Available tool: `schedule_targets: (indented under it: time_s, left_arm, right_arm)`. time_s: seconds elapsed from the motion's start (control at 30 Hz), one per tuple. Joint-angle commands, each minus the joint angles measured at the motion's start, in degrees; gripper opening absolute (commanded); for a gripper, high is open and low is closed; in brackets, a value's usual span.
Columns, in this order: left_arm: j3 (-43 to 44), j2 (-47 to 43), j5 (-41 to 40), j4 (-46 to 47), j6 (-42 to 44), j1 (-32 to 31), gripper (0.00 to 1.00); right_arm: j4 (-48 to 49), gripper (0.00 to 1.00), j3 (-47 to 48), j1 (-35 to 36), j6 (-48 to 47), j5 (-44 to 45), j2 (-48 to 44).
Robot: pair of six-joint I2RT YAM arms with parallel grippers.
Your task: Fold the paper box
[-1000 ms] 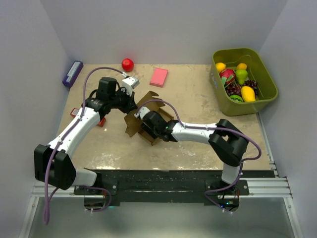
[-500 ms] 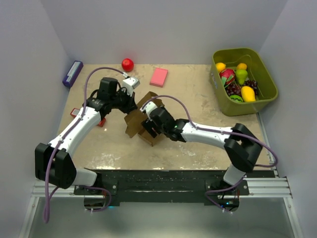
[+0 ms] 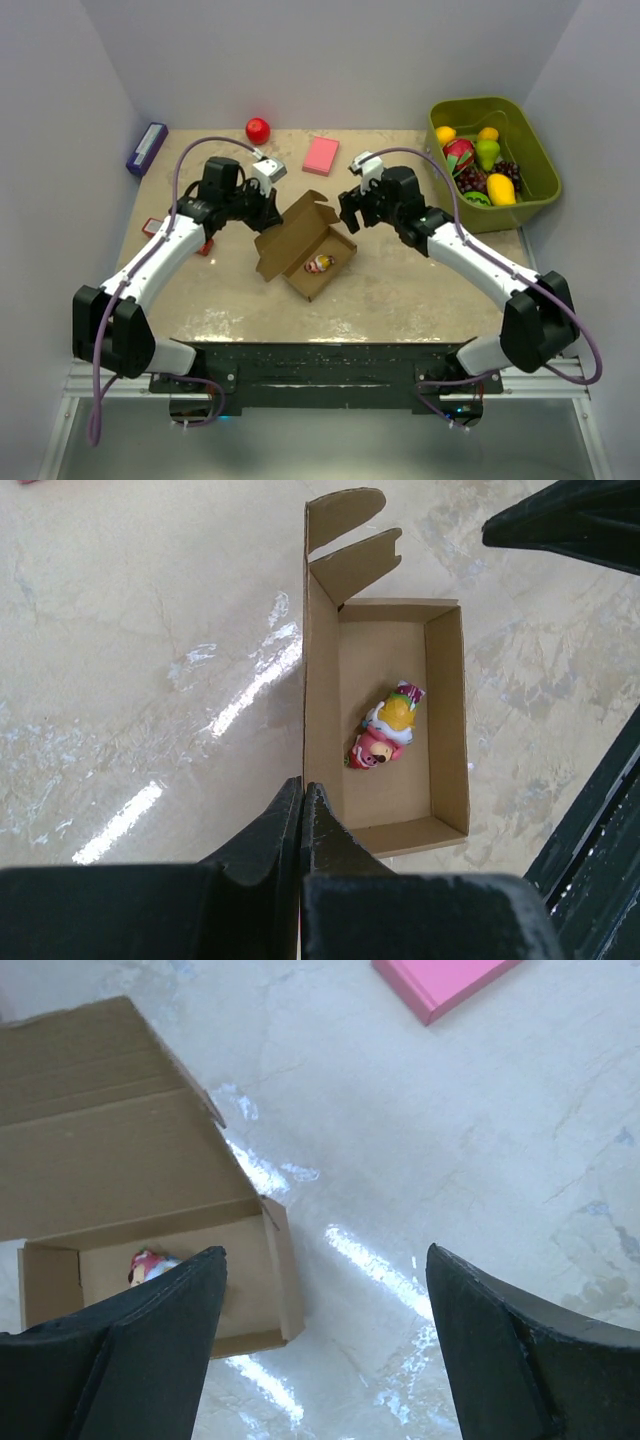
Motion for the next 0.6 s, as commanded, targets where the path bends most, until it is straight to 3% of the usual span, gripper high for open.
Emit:
schedule_targets:
  time_s: [0.0,0.37,0.57]
  left_arm:
    - [-0.6,0.9,3.0,1.8,1.4,-0.7,0.00]
    - [-0.6,1.9,3.0,1.5,2.0,-1.8,0.00]
    - [-0.5,1.9,2.1,1.4,2.1,-1.9,0.00]
  right_arm:
    - [-1.5,0.82,3.1,0.4,-5.1,-9.7,1.8]
    - [4.7,0.78,3.0,0.4,-7.7,-9.5,7.2]
    - [5.3,0.64,4.1,0.6,-7.4,-14.9,10.5]
